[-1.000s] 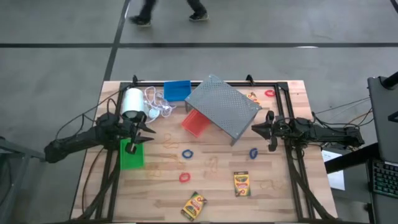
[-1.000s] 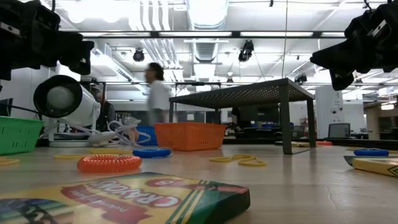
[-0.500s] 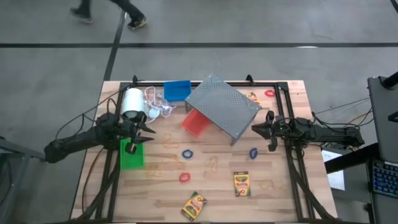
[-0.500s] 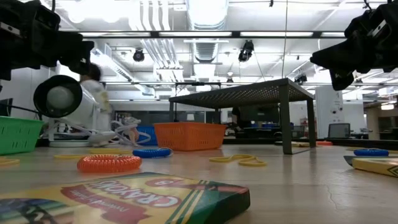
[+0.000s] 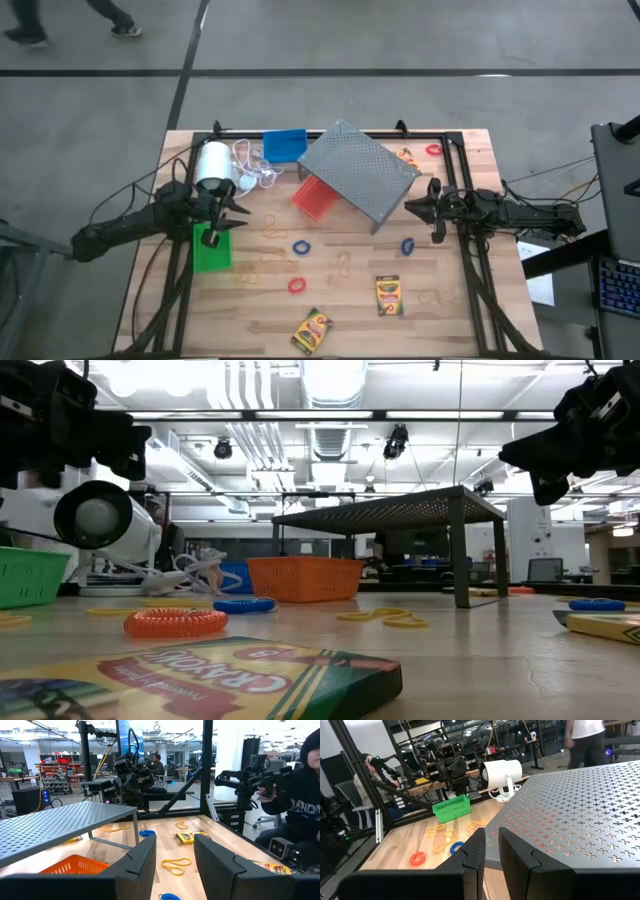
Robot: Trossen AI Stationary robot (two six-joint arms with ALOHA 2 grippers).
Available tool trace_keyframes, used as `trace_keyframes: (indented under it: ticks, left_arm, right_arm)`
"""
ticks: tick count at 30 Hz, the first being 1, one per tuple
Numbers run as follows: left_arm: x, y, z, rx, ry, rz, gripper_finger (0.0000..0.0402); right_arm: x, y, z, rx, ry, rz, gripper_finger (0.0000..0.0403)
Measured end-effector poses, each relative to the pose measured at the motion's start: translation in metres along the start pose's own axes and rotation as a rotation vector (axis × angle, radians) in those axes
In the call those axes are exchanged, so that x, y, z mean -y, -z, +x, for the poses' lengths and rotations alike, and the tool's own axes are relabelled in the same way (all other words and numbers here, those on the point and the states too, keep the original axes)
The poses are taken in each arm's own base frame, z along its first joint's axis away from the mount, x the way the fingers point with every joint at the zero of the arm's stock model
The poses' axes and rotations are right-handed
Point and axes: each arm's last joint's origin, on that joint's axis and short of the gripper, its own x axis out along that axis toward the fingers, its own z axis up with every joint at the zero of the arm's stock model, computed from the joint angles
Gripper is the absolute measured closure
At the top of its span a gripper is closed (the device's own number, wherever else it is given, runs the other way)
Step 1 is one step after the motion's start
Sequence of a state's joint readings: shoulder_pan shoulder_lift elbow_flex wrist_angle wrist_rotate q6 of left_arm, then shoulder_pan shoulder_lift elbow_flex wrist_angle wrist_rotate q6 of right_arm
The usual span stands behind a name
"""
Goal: Pick & Place Office Desk Supplies
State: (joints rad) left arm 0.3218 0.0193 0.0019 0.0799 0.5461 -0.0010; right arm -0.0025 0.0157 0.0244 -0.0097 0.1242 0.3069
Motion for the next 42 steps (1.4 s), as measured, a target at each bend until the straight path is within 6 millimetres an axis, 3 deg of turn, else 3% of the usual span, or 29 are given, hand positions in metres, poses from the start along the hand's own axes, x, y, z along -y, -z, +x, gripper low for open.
trace_keyframes:
  ticks: [9, 18, 28, 37, 42]
  left_arm:
    - [0.000, 0.000, 0.000, 0.000, 0.000, 0.000, 0.0268]
    - [0.000, 0.000, 0.000, 0.000, 0.000, 0.000, 0.0268]
    - [0.000, 0.000, 0.000, 0.000, 0.000, 0.000, 0.0268]
    - [0.000, 0.000, 0.000, 0.000, 0.000, 0.000, 0.0268]
    - [0.000, 0.000, 0.000, 0.000, 0.000, 0.000, 0.0268]
  right_arm:
    - [-0.003, -0.001, 0.000, -0.013, -0.098, 0.015, 0.0351]
    - [-0.010, -0.018, -0.003, 0.124, -0.197, 0.012, 0.0351]
    - [-0.026, -0.073, -0.008, 0.128, -0.164, -0.040, 0.0351]
    - [-0.040, -0.111, 0.005, -0.047, -0.115, -0.030, 0.0351]
    - [-0.045, -0.130, 0.005, -0.251, -0.026, 0.049, 0.0351]
